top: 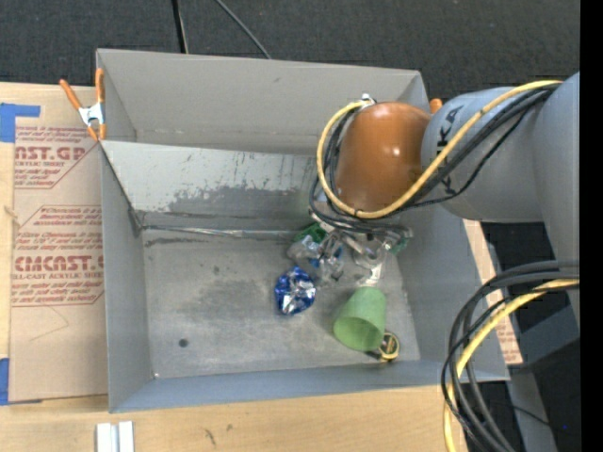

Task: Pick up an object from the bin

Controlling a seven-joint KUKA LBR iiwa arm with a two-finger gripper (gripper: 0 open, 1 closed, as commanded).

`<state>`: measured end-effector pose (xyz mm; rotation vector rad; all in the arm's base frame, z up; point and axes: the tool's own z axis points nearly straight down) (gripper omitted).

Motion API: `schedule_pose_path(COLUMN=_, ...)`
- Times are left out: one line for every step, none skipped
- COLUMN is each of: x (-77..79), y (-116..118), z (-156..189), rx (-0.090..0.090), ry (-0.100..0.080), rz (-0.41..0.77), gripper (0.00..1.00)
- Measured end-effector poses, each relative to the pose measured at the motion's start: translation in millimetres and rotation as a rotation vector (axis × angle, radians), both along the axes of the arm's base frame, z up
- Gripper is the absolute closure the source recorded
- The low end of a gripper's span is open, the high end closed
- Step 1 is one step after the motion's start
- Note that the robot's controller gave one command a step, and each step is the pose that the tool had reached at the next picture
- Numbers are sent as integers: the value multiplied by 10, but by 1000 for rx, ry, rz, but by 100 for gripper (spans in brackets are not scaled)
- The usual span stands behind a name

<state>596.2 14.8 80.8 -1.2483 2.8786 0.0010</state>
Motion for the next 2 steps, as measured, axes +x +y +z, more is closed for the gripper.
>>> schedule_pose_path(x=8, y=10, z=266, rx=-1, ry=-1, rz=-2, gripper=100)
schedule_pose_path(x=32, y=23, z=1228, rx=-1, ry=-8, rz=-2, gripper=100)
